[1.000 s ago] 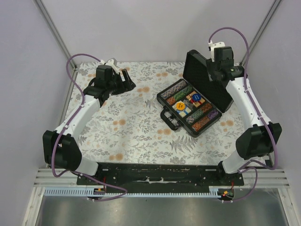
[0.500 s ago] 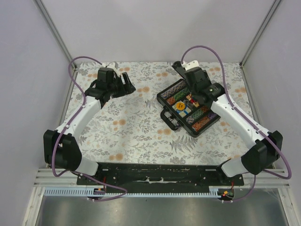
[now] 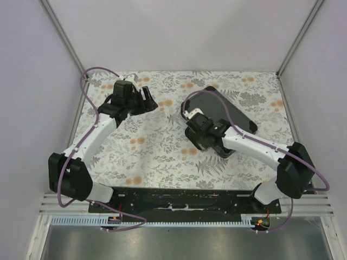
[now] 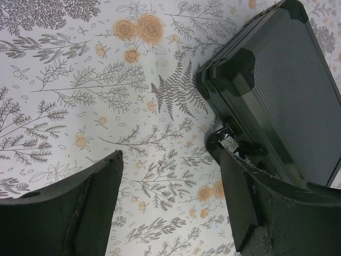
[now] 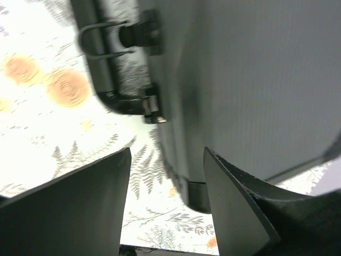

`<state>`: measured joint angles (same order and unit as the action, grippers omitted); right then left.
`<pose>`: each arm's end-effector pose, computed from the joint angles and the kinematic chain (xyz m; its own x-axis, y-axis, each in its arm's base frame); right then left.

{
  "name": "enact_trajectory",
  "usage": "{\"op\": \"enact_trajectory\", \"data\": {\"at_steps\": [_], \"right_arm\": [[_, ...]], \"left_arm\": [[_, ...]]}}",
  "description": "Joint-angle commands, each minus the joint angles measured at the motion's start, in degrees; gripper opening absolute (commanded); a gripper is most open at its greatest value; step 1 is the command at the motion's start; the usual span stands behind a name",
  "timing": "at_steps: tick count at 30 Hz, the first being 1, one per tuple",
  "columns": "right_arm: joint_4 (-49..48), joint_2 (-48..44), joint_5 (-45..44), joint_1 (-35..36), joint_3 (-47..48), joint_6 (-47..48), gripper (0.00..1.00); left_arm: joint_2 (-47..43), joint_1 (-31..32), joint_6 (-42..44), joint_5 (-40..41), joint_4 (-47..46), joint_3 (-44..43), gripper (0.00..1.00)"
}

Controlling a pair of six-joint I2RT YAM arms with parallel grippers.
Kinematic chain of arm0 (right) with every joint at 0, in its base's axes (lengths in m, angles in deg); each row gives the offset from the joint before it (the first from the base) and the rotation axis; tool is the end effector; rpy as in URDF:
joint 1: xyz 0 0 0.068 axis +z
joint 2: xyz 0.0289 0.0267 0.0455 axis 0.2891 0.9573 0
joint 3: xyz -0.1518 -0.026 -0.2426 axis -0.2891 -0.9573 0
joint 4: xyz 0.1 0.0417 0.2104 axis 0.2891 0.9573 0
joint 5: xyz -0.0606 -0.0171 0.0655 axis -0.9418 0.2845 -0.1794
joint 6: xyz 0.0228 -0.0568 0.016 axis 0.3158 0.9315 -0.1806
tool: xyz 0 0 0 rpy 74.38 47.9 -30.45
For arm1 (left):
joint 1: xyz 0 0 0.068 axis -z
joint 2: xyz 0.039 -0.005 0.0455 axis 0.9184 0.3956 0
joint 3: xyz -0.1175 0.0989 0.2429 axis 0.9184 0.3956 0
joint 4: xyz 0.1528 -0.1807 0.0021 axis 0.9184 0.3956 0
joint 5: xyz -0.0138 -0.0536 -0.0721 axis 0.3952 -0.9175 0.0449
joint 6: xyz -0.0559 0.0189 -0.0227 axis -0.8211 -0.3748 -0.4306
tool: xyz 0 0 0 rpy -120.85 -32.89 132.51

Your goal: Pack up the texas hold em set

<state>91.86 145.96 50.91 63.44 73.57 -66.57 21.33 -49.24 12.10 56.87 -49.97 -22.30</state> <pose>0.2060 0.1843 0.2708 -0.6730 -0.5547 -0.4892 -0.4148 0.8307 -0.3713 0.2891 -0.0977 0.3230 -0.6876 -0.2675 -0.6750 0.0889 0.8917 -0.4439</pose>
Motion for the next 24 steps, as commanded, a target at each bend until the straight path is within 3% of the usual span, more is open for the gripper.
{"op": "enact_trajectory", "data": {"at_steps": [1, 8, 13, 17, 21, 24], "right_arm": [[-2.3, 0.3, 8.4, 1.5, 0.8, -0.5, 0.65], [-4.9, -1.8, 8.8, -0.8, 7.2, -2.2, 0.73], [-6.3, -2.2, 15.3, -13.3, 8.5, -5.9, 0.77], [-8.2, -0.4, 18.0, -23.4, 9.8, -6.3, 0.88], [-6.4, 4.3, 25.2, -28.9, 13.8, -3.1, 0.91], [-2.6, 6.7, 23.4, -29.7, 16.2, -2.4, 0.91]], "left_arm": [[-3.2, 0.2, -0.6, -0.8, -1.3, 0.4, 0.79], [-3.2, 1.4, 0.2, -7.5, -6.0, 5.4, 0.79], [-2.7, 5.0, -0.8, -10.7, -11.4, 9.9, 0.8], [-0.9, 8.0, -3.5, -12.6, -16.2, 12.7, 0.81], [1.9, 12.1, -4.8, -12.1, -21.1, 14.7, 0.81], [4.6, 13.8, -6.5, -10.7, -24.7, 16.4, 0.81]]}}
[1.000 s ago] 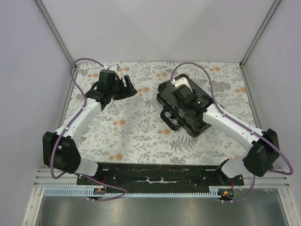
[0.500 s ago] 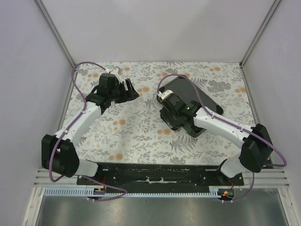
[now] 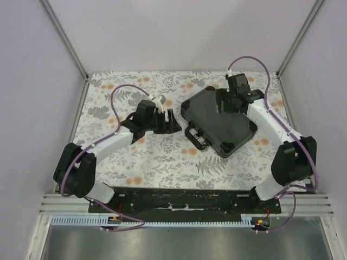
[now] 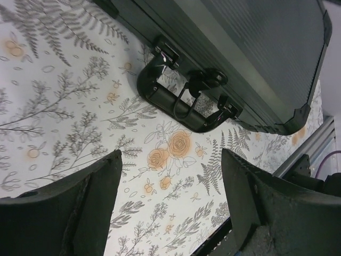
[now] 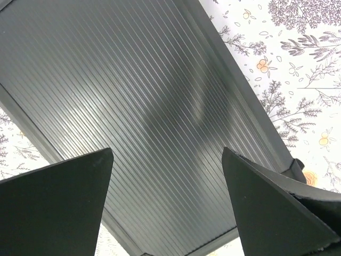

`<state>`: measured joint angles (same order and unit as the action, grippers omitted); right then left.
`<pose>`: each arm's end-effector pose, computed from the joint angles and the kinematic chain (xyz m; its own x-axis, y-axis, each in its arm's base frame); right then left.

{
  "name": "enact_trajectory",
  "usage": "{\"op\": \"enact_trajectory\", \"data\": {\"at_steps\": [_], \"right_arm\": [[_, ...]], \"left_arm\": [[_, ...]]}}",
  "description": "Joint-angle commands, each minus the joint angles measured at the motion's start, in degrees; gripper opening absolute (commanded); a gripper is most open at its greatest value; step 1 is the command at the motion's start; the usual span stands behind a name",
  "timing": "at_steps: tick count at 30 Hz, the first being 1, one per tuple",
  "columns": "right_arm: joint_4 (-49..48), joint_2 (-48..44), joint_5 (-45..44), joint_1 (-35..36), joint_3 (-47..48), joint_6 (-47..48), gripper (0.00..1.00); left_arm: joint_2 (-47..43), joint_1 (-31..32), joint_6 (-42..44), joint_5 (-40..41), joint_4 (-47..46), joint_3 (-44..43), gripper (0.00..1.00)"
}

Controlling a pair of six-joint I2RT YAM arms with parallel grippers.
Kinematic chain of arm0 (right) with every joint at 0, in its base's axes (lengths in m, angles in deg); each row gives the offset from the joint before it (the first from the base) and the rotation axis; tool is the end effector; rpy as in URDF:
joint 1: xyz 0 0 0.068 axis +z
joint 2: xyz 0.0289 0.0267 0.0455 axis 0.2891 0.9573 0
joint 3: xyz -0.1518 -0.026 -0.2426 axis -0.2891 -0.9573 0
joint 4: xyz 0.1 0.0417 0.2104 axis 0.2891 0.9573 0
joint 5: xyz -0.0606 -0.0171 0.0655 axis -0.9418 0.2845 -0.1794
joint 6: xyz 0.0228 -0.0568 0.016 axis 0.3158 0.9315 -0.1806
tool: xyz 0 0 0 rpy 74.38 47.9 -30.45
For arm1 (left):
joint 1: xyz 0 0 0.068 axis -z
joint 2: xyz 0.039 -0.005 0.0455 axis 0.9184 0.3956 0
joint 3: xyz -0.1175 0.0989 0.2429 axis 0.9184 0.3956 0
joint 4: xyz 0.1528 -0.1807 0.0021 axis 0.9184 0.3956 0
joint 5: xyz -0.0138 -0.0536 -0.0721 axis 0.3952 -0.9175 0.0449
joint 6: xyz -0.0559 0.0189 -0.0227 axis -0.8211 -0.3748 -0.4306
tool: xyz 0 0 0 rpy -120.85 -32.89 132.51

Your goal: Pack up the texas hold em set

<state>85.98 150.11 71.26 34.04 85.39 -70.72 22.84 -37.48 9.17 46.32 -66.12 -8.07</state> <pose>0.3099 0.0890 0.3127 -0.7618 -0.0344 -0.6470 -0.0595 0.9981 0.0170 0.2582 -0.1618 0.2642 -0.7907 -0.1133 -0.6016 0.3257 0.7542 -0.5701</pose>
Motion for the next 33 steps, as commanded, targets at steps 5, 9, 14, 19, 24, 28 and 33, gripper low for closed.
{"op": "enact_trajectory", "data": {"at_steps": [5, 9, 14, 19, 24, 28, 33], "right_arm": [[4.2, 1.6, -1.2, -0.4, 1.8, 1.1, 0.98], [3.9, 2.0, 0.2, -0.4, -0.8, -0.4, 0.98], [5.0, 2.7, -1.1, -0.3, -3.7, -2.8, 0.98], [9.3, 5.1, -3.5, 1.0, -4.8, -6.3, 0.95], [11.0, 6.5, -8.0, 2.8, -6.6, -6.5, 0.95], [10.6, 6.4, -7.7, 2.8, -8.6, -7.1, 0.95], [9.6, 6.5, -6.3, 2.8, -10.1, -7.4, 0.93]], "left_arm": [[6.8, 3.5, -7.8, -1.3, -16.4, 4.9, 0.83], [9.7, 4.5, -10.5, -2.9, -22.5, 6.0, 0.84], [14.2, 5.3, -13.2, -4.2, -27.5, 5.4, 0.85], [18.2, 6.9, -17.5, -4.3, -32.4, 5.1, 0.86], [21.2, 8.5, -21.3, -3.6, -35.4, 4.6, 0.84], [22.9, 9.1, -23.4, -2.8, -37.0, 3.9, 0.81], [25.4, 9.2, -26.8, -4.0, -42.9, 3.1, 0.75]]}}
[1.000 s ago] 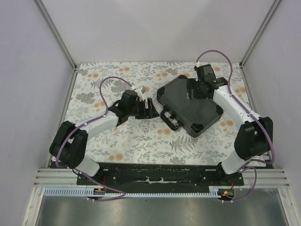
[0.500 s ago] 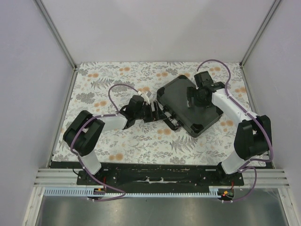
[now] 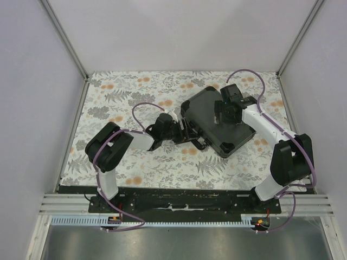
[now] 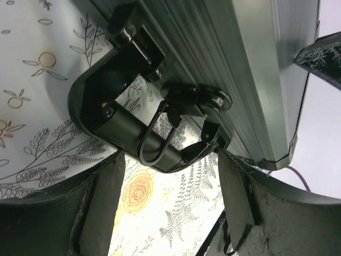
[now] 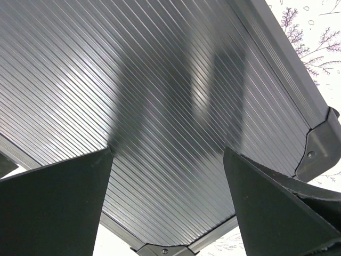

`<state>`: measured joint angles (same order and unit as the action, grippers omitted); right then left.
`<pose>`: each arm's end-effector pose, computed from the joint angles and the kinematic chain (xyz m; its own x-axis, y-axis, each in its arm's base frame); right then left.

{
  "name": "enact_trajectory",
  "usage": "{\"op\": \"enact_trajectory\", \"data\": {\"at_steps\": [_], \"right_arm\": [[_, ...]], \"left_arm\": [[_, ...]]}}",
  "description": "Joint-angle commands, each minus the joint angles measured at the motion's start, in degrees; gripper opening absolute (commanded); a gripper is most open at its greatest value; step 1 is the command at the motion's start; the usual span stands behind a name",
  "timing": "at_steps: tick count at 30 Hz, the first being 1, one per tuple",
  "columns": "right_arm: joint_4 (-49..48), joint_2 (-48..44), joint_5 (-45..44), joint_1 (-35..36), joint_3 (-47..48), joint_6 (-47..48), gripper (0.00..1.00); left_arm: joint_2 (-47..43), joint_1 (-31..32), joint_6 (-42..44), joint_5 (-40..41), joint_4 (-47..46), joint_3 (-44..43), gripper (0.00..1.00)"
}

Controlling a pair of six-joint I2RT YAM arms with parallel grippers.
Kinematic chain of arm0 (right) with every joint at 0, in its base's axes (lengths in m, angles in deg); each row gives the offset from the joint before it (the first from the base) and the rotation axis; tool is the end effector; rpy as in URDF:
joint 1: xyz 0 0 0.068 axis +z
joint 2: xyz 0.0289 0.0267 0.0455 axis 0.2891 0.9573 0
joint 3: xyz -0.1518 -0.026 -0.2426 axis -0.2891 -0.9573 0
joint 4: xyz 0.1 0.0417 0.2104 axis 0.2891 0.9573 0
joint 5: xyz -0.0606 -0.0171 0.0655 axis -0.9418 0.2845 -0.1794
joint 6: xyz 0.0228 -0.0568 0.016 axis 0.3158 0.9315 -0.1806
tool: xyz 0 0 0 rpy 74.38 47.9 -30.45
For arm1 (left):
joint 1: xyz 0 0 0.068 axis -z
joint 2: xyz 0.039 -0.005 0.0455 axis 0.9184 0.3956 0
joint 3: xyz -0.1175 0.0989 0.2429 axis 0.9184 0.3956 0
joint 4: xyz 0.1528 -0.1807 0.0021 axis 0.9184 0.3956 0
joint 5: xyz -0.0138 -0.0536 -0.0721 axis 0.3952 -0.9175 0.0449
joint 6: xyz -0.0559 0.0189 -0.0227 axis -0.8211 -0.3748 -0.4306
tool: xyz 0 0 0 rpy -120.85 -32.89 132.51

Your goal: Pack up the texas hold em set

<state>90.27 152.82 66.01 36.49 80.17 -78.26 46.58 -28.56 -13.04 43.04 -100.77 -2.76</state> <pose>0.2987 0.0949 0.2675 -0.8644 0.0232 -0.5022 0.0540 0.9974 -0.0468 0.2798 -0.2422 0.1645 -0.8966 -0.2399 -0.3724 0.1782 0.5742 -0.7991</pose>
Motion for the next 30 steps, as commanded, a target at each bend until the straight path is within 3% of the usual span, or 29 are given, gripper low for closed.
{"op": "enact_trajectory", "data": {"at_steps": [1, 6, 12, 24, 30], "right_arm": [[5.2, 3.9, -0.9, 0.4, -5.1, 0.0, 0.93], [4.9, 3.6, -0.9, 0.4, -5.6, -0.4, 0.92], [4.8, 3.3, -1.0, 0.4, -6.1, -0.9, 0.9], [4.2, 4.2, 0.0, 0.4, -6.3, -1.4, 0.89], [4.2, 2.9, 0.7, 0.4, -4.2, -1.5, 0.89]], "left_arm": [[2.0, 0.3, -5.2, -0.9, -9.1, -2.4, 0.75], [2.3, 0.5, -6.6, -1.6, -10.8, -3.3, 0.7], [0.2, 0.5, -6.4, -1.6, -7.9, -5.2, 0.54], [2.1, 0.6, -7.9, -3.5, -4.7, -11.2, 0.36], [-2.7, 0.6, -3.7, 0.4, 2.1, -9.1, 0.35]]}}
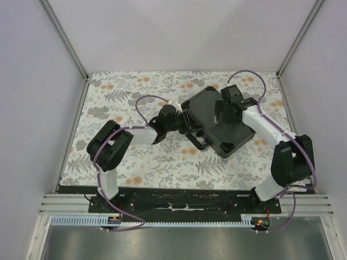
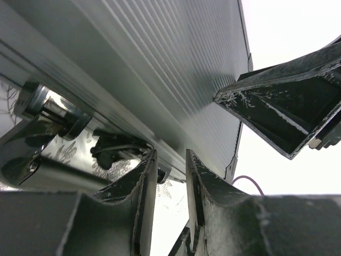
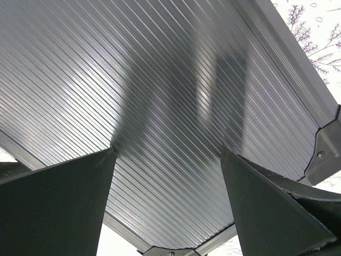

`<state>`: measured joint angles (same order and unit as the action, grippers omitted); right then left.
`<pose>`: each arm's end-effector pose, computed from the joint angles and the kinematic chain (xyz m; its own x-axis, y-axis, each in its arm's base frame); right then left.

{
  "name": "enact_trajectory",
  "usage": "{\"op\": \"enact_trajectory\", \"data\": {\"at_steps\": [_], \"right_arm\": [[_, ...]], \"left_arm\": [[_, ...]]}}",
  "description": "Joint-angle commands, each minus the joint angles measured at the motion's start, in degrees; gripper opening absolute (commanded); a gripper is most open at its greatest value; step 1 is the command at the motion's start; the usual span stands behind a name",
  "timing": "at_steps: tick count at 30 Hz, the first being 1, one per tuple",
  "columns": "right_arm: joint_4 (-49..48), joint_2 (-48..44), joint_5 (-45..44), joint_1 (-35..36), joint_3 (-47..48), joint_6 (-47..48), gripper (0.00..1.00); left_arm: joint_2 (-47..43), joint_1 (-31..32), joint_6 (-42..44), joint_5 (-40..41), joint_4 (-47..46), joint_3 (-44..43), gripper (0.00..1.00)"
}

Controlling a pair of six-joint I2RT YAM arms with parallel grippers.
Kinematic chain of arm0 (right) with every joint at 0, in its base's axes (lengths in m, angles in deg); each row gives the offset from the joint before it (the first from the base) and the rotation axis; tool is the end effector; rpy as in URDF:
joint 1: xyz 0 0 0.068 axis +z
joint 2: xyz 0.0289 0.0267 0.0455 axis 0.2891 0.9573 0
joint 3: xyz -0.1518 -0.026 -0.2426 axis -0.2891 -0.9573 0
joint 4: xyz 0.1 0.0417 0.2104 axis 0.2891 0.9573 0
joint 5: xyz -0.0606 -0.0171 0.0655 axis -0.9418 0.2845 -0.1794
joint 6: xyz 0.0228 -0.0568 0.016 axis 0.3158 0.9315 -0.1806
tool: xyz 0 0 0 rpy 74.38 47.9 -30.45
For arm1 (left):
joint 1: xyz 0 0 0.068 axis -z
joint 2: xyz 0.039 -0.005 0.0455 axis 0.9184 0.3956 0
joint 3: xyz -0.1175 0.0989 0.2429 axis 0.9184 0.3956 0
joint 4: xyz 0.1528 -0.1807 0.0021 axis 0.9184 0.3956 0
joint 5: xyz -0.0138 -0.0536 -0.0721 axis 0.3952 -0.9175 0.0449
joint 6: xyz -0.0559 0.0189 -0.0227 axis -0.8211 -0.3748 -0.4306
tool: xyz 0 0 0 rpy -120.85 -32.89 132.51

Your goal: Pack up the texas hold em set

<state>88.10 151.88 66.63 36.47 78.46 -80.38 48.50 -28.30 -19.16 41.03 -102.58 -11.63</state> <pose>0.2966 0.0946 0.2659 -0.8520 0.0649 -0.5195 0.0816 0.9966 -0.0094 0.3042 -0.2658 0.1993 -0.8860 -0.3014 -0.3523 0.1941 0.4491 -0.8722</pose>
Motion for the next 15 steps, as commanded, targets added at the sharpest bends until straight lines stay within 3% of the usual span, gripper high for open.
{"op": "enact_trajectory", "data": {"at_steps": [1, 8, 15], "right_arm": [[6.4, 3.4, 0.1, 0.3, -1.8, 0.7, 0.89], [7.0, 4.1, 0.8, 0.3, 2.1, 1.0, 0.89], [7.9, 4.8, 0.9, -0.4, 9.7, 2.0, 0.91]], "left_arm": [[-6.2, 0.4, 3.8, 3.7, 6.0, 0.1, 0.35], [-11.6, 0.4, 10.7, 8.4, 16.9, 1.5, 0.36], [-6.5, 2.2, 12.2, 7.5, 19.8, -1.0, 0.22]]}}
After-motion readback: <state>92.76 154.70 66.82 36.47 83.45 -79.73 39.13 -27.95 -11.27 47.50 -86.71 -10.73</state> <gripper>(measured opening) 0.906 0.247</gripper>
